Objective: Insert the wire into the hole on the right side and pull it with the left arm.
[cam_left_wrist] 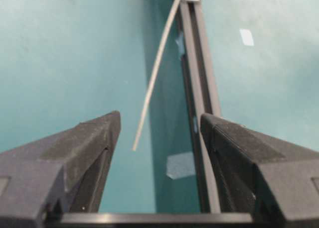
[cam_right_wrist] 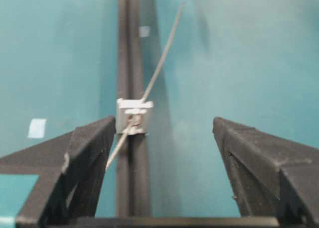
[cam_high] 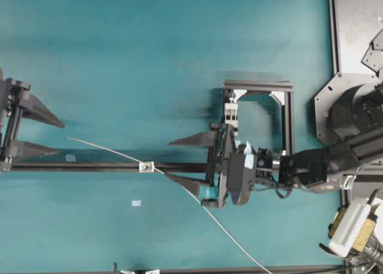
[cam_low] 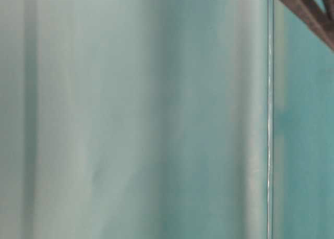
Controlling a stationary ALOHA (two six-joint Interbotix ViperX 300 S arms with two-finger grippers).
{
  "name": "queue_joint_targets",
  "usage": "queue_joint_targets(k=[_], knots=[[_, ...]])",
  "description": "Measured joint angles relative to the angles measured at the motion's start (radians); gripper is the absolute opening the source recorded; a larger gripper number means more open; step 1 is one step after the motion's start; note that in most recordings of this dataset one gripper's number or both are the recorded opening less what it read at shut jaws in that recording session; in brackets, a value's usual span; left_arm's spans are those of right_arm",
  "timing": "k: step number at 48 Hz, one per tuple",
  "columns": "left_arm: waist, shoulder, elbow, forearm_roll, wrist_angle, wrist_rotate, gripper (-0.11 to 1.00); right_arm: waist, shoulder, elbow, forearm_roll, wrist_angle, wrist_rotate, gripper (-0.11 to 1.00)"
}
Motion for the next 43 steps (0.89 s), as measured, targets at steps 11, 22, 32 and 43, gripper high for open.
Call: queue_joint_targets(k=[11,22,32,43], knots=[[0.054,-0.026,0.000,0.000,0.000,0.014,0.97,-0.023,-0.034,0.032,0.000,0.000,0.000,0.87],[0.078,-0.028,0.000,0.002,0.000,0.018,0.97,-0.043,-0.069,0.055,0.000,0.002,-0.002,0.87],[0.098,-0.029,0.000,0.003,-0.018,0.043,0.97,-0.060,-0.109,0.072,-0.002,0.002,0.003,0.87],[0.101,-0.029,0.000,0.003,-0.046,0.069,0.97,-0.064,-0.147,0.080,0.000,0.002,0.028,0.87]])
